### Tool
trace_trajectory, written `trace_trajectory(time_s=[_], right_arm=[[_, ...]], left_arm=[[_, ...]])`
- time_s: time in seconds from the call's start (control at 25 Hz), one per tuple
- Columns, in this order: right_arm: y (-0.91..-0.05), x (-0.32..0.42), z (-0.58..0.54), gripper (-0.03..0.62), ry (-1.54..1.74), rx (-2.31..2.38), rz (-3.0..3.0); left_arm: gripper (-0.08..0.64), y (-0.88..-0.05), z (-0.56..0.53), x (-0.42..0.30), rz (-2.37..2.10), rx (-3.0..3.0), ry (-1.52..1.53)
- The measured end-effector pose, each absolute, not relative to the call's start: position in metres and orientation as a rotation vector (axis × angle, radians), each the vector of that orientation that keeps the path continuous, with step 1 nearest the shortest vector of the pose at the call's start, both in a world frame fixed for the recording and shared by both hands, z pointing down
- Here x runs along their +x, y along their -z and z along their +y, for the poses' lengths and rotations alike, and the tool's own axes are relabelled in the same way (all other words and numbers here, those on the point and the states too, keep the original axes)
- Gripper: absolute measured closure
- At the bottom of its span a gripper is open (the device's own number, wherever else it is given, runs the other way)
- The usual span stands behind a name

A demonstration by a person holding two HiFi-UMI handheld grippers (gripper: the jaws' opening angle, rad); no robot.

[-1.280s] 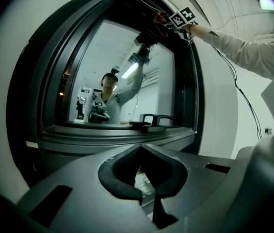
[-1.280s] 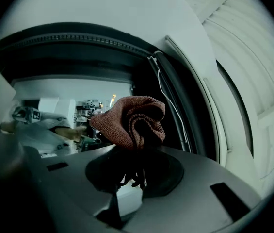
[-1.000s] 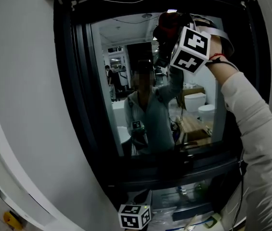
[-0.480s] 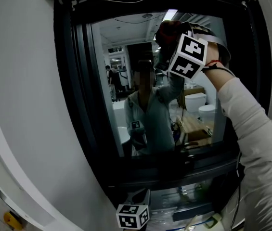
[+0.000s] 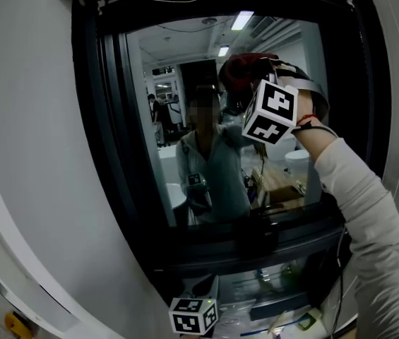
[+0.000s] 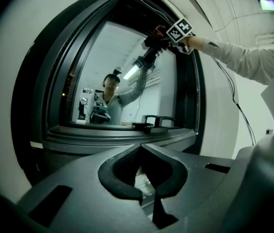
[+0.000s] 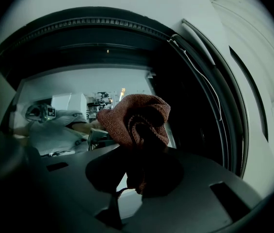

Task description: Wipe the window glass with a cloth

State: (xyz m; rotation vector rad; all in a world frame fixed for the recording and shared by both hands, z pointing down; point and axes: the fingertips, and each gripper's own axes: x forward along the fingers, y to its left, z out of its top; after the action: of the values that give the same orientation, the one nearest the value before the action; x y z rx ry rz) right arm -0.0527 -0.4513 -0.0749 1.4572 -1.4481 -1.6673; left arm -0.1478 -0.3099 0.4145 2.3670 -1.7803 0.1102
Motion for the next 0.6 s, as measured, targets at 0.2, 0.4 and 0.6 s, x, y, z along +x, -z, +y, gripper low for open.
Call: trace_trajectory(time_s=[0.2, 0.4, 0.6], right_arm=[[0.042, -0.054, -0.452, 0.531, 1.635, 1.396, -1.485], [0.012, -0.059, -0.452, 0.531, 1.602, 1.343, -1.538], [-0.019, -0.059, -0.451, 0.531, 1.572, 1.296, -1.590]], left_arm=[[0.555, -0.414, -0.310, -0.143, -1.767, 2.381, -0.114], [0.555, -0.414, -0.309, -0.138, -1.752, 2.392, -0.115], [0.555, -0.416, -0.308, -0.136, -1.744, 2.391, -0.110]])
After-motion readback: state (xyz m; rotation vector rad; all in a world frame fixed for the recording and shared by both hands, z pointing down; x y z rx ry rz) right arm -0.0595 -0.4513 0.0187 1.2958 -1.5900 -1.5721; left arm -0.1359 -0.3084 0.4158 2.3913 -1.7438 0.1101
